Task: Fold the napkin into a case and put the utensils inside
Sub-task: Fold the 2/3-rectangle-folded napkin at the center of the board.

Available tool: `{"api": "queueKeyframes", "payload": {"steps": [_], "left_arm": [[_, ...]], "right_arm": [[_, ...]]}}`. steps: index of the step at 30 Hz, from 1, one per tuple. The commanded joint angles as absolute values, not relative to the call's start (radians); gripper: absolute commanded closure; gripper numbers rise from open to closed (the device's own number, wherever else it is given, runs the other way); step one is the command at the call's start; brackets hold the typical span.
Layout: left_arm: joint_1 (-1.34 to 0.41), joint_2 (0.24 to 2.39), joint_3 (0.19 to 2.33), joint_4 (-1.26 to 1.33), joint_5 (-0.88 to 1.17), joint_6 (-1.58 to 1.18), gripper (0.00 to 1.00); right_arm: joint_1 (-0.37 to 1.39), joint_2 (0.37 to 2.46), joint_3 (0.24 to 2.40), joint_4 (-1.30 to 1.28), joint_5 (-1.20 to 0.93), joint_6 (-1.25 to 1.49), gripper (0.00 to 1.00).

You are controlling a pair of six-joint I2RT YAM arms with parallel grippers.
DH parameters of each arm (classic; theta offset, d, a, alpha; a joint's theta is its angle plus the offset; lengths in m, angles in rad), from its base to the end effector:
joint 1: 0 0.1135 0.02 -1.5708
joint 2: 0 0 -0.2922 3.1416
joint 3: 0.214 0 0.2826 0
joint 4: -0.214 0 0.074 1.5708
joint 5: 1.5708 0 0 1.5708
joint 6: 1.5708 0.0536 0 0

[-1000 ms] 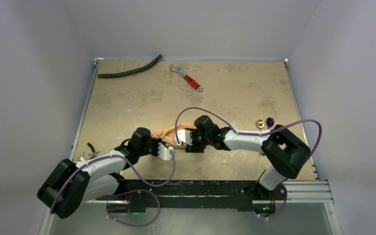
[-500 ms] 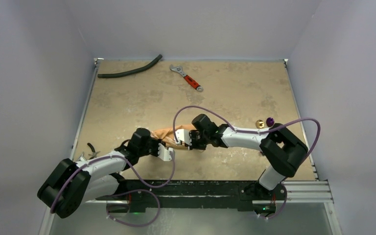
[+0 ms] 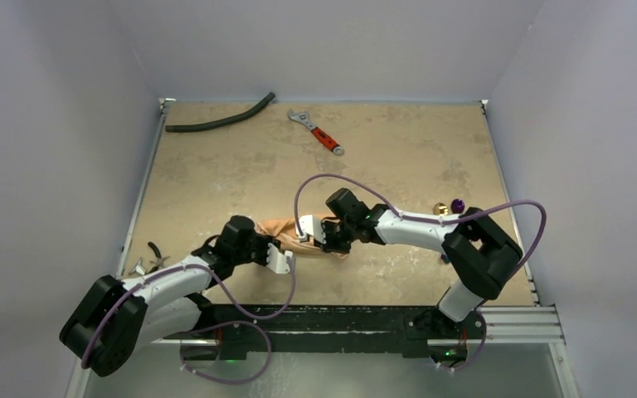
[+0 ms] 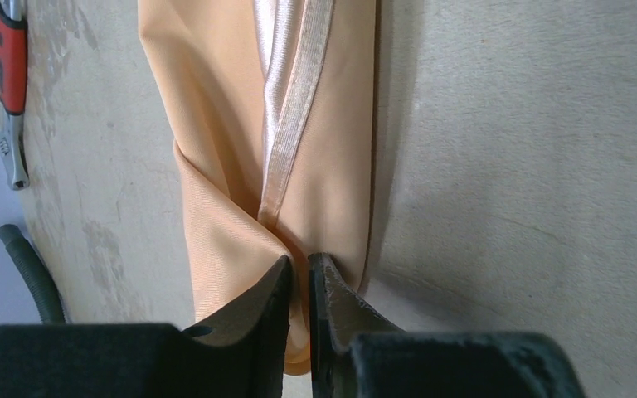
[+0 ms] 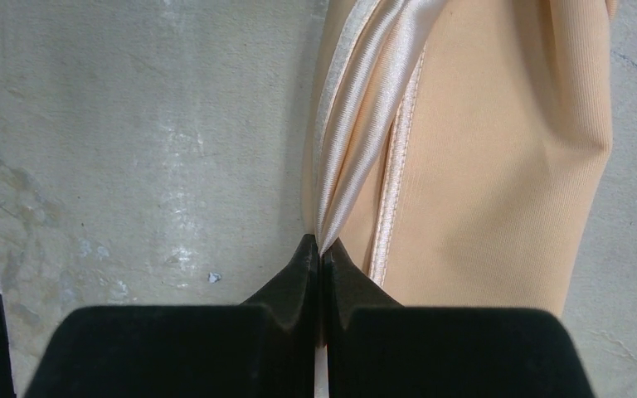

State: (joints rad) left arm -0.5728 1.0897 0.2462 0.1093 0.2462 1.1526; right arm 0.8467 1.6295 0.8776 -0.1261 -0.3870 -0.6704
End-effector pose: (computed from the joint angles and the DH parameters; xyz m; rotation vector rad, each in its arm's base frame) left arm 0.1667 -0.1230 0.1217 1.8093 1.3844 0.0194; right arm 0.2225 0.2822 0.1653 -1.7969 1.6462 0.5517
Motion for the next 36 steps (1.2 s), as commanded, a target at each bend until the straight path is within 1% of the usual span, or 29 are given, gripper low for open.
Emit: {"api": "queueKeyframes", "payload": {"steps": [1, 4, 7, 8, 10, 12, 16, 20, 24, 28, 36], "left_arm": [[-0.576, 1.026, 0.294, -0.044, 0.314, 1.157, 0.87], [-0.577, 0.977, 0.295, -0.093, 0.340, 1.177, 0.85], [-0.577, 0.948, 0.309, -0.129, 0.347, 1.184, 0.79], [-0.577, 0.947, 0.316, -0.145, 0.348, 1.196, 0.74], [-0.576, 0.960, 0.333, -0.154, 0.349, 1.242, 0.72], [-0.577, 0.982, 0.356, -0.144, 0.352, 1.246, 0.71], [-0.578, 1.034, 0.412, -0.158, 0.381, 1.253, 0.66], [-0.582, 1.097, 0.478, -0.184, 0.400, 1.240, 0.66], [-0.583, 1.107, 0.456, -0.156, 0.423, 1.276, 0.66], [-0.583, 1.144, 0.466, -0.092, 0.420, 1.221, 0.66], [-0.580, 1.260, 0.455, 0.039, 0.326, 1.200, 0.74]], "right_arm": [[0.845, 1.629, 0.933, -0.188, -0.444, -0.678, 1.00], [0.844, 1.635, 0.951, -0.212, -0.467, -0.679, 1.00], [0.845, 1.638, 0.973, -0.237, -0.489, -0.680, 1.00], [0.845, 1.640, 0.978, -0.244, -0.494, -0.680, 1.00], [0.845, 1.644, 0.983, -0.252, -0.501, -0.677, 1.00], [0.844, 1.654, 0.986, -0.255, -0.506, -0.676, 1.00], [0.840, 1.680, 1.007, -0.270, -0.514, -0.675, 1.00], [0.829, 1.701, 1.032, -0.288, -0.532, -0.680, 1.00], [0.824, 1.717, 1.057, -0.306, -0.552, -0.688, 1.00], [0.819, 1.723, 1.065, -0.316, -0.564, -0.686, 1.00], [0.795, 1.698, 1.076, -0.335, -0.618, -0.694, 1.00]]}}
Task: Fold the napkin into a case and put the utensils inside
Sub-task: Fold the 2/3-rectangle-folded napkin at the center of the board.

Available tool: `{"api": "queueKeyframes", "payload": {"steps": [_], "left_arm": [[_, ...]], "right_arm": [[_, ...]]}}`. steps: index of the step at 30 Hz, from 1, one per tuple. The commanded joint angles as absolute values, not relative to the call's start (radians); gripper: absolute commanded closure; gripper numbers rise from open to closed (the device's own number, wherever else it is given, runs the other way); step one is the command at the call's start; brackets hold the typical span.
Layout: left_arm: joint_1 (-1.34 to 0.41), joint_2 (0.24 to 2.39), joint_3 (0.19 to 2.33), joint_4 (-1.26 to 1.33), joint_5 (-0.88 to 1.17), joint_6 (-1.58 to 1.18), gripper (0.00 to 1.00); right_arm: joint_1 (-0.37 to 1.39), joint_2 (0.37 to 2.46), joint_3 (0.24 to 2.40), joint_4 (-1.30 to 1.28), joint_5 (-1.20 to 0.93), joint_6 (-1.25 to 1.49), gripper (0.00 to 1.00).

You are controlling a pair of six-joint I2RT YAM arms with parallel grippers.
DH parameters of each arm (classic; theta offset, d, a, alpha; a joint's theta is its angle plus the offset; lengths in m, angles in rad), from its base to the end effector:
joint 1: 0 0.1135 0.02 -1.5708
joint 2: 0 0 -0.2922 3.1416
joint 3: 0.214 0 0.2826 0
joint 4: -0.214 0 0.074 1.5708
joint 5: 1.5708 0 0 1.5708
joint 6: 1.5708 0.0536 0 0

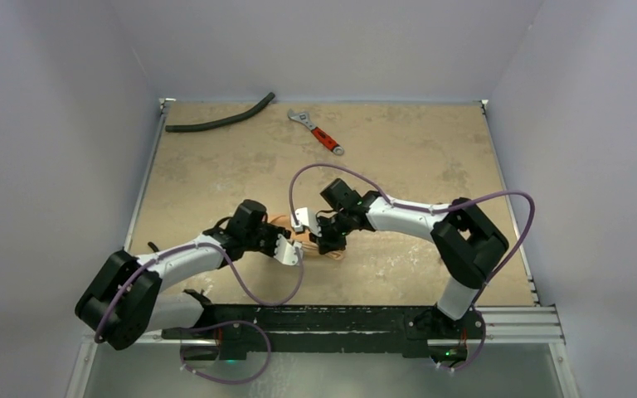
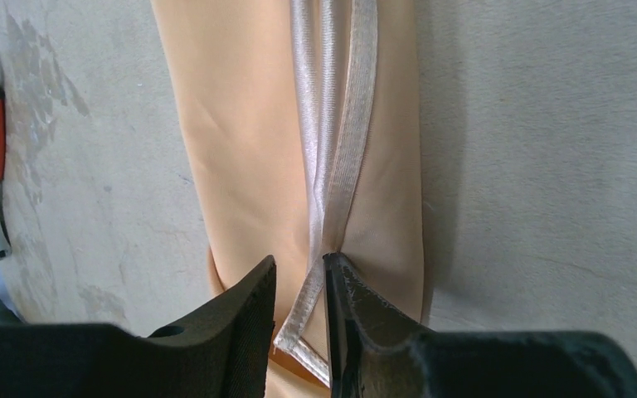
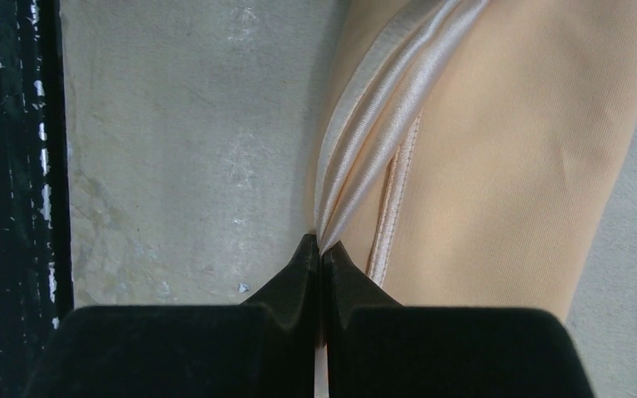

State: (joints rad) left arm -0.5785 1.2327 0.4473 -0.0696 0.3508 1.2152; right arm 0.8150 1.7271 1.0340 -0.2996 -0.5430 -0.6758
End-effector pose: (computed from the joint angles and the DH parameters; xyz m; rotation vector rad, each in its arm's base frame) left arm 0.1929 -0.1479 0.1425 1.9387 1.3485 -0.1208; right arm 0.2417 0.2968 0.1715 -1.8524 1.7010 0.7478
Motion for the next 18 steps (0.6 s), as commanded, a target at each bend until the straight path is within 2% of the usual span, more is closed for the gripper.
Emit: {"api": "queueKeyframes", "payload": {"steps": [1, 7, 12, 18], "left_arm": [[-0.578, 1.269, 0.452, 0.053, 0.320, 1.196, 0.74], [-0.566, 1.310, 0.449, 0.100, 0.303, 1.181, 0.75], [-0.566, 1.310, 0.437, 0.047, 0.342, 1.262, 0.88], [-0.566, 1.308, 0.419, 0.003, 0.366, 1.370, 0.91]], "right_arm": [[0.793, 1.695, 1.081, -0.342, -0.626, -0.699, 1.00], [0.775, 1.732, 1.132, -0.406, -0.694, -0.731, 1.00], [0.751, 1.812, 1.208, -0.499, -0.768, -0.769, 1.00], [0.709, 1.892, 1.283, -0.610, -0.880, -0.839, 1.00]]}}
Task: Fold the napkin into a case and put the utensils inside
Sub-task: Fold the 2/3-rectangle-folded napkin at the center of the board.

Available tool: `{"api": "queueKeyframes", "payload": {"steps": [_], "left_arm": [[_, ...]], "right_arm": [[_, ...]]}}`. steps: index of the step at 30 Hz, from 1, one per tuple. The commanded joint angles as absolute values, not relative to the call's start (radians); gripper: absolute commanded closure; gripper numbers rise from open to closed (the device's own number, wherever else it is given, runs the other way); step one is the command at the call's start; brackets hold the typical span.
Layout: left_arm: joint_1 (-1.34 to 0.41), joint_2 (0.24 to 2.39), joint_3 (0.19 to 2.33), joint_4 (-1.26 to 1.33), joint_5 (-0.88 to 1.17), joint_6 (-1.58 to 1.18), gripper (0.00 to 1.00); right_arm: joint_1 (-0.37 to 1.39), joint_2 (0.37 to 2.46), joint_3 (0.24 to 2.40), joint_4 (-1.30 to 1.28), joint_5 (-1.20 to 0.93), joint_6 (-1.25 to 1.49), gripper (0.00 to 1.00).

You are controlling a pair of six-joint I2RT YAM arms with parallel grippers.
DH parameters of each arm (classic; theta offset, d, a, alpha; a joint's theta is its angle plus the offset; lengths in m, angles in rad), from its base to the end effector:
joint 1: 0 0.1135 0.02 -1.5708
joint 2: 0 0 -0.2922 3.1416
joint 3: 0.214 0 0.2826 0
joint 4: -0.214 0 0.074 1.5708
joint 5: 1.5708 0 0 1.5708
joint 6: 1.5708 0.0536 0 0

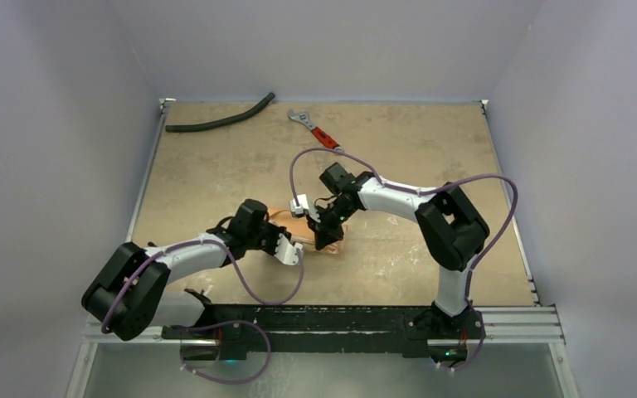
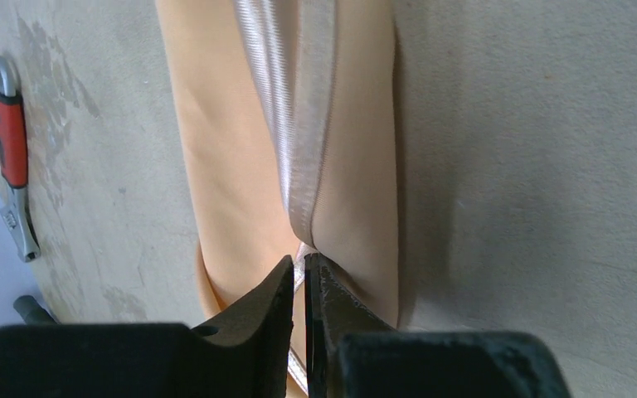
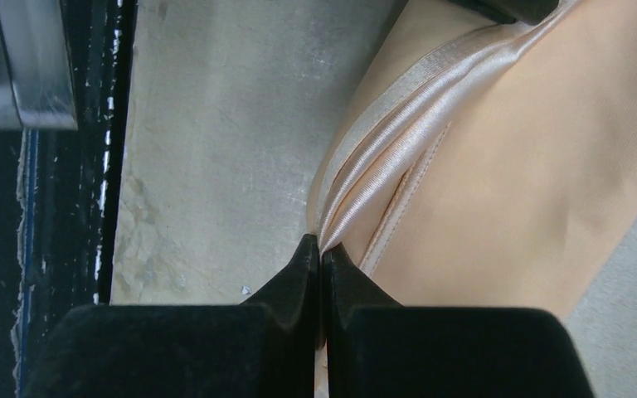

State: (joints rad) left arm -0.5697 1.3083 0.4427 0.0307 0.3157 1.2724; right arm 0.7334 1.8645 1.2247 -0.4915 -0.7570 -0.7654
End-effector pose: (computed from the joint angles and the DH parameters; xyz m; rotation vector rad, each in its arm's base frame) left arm 0.2039 -0.1503 0.1317 1.9572 1.3061 -0.0394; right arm 0.2800 0.3018 0.1742 -1.8833 1.6950 0.9945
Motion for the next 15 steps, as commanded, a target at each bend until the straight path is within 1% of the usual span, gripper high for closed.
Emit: {"api": "queueKeyframes", "payload": {"steps": [1, 4, 6, 8, 10, 13, 15], "left_arm": [[-0.566, 1.305, 0.416, -0.024, 0.370, 1.390, 0.91], [-0.566, 1.289, 0.398, -0.038, 0.371, 1.424, 0.92], [-0.565, 1.272, 0.395, -0.016, 0.369, 1.390, 0.91], [-0.561, 1.237, 0.402, 0.046, 0.370, 1.316, 0.85], [-0.551, 1.191, 0.421, 0.059, 0.385, 1.242, 0.81], [-0.525, 1.103, 0.463, 0.011, 0.451, 1.161, 0.74], [-0.518, 1.049, 0.482, -0.056, 0.479, 1.135, 0.71]], "right_arm": [[0.708, 1.902, 1.285, -0.621, -0.893, -0.846, 1.00], [0.708, 1.922, 1.281, -0.631, -0.933, -0.844, 0.99], [0.707, 1.922, 1.278, -0.640, -0.970, -0.854, 0.99], [0.706, 1.920, 1.274, -0.634, -0.991, -0.845, 0.99], [0.703, 1.928, 1.270, -0.629, -1.002, -0.840, 0.99], [0.703, 1.948, 1.274, -0.643, -1.005, -0.845, 0.99], [0.703, 1.950, 1.278, -0.653, -1.003, -0.860, 0.99]]}}
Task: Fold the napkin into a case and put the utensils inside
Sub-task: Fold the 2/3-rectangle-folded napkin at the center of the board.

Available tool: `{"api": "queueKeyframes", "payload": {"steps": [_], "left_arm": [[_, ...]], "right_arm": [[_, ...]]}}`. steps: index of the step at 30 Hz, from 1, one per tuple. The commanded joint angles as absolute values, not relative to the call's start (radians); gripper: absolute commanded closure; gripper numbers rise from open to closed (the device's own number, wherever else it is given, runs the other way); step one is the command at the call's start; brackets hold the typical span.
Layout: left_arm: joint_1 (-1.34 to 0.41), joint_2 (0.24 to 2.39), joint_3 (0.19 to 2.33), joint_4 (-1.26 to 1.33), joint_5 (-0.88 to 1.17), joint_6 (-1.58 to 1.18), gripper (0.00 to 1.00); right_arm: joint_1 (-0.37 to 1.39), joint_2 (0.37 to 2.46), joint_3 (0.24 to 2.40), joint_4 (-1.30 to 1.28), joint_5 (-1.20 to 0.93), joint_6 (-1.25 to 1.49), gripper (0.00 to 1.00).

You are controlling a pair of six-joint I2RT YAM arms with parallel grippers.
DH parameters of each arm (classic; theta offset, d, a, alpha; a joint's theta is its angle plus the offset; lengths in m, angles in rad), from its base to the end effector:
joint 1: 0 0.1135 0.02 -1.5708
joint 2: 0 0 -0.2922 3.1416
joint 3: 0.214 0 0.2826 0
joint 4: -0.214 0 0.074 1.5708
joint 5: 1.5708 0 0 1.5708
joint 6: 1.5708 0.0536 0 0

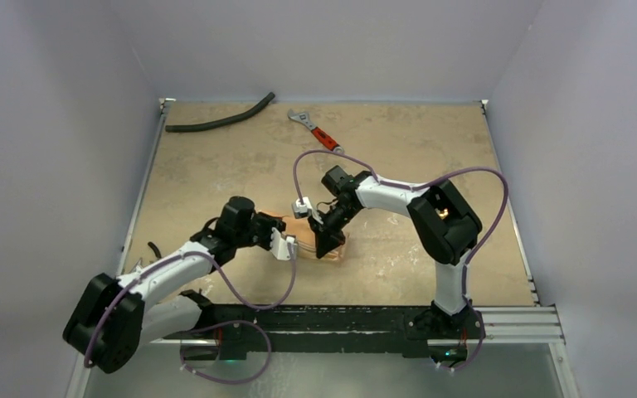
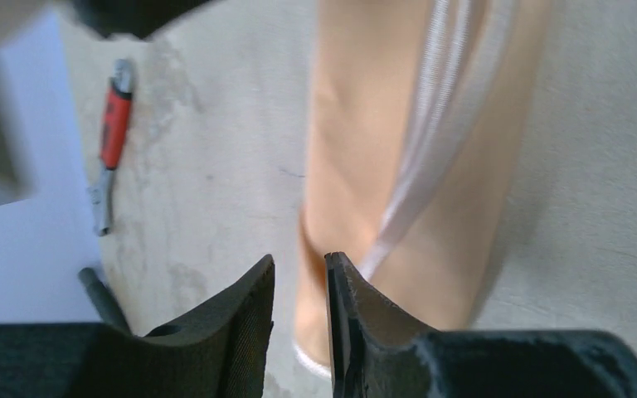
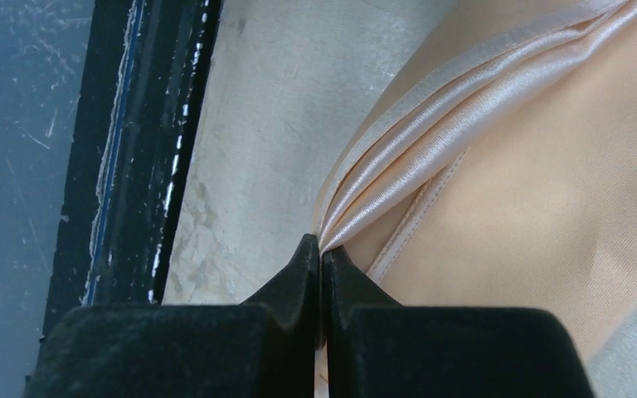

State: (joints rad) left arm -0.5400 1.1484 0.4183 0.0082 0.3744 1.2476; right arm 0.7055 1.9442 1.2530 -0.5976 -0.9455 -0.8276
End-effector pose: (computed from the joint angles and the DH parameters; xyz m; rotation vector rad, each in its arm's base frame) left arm 0.1949 -0.1397 0.1587 1.8540 1.2457 -0.0470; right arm 0.2816 0.2970 0.1546 -1.8865 1.6944 1.2691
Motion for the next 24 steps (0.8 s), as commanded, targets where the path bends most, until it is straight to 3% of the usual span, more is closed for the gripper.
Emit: {"api": "queueKeyframes", "payload": {"steps": [1, 8, 14, 24], "left_arm": [[-0.517, 1.027, 0.487, -0.069, 0.488, 1.121, 0.71], [-0.533, 1.096, 0.437, 0.193, 0.518, 1.072, 0.74], [-0.552, 1.329, 0.512, 0.260, 0.511, 1.164, 0.82], [-0.553, 1.445, 0.479, 0.370, 0.550, 1.253, 0.86]], "right_arm": [[0.703, 1.949, 1.278, -0.652, -1.002, -0.860, 0.99], [0.704, 1.932, 1.255, -0.625, -0.990, -0.855, 1.00], [0.704, 1.927, 1.243, -0.601, -0.979, -0.835, 1.00], [0.703, 1.912, 1.229, -0.580, -0.992, -0.827, 1.00]]}}
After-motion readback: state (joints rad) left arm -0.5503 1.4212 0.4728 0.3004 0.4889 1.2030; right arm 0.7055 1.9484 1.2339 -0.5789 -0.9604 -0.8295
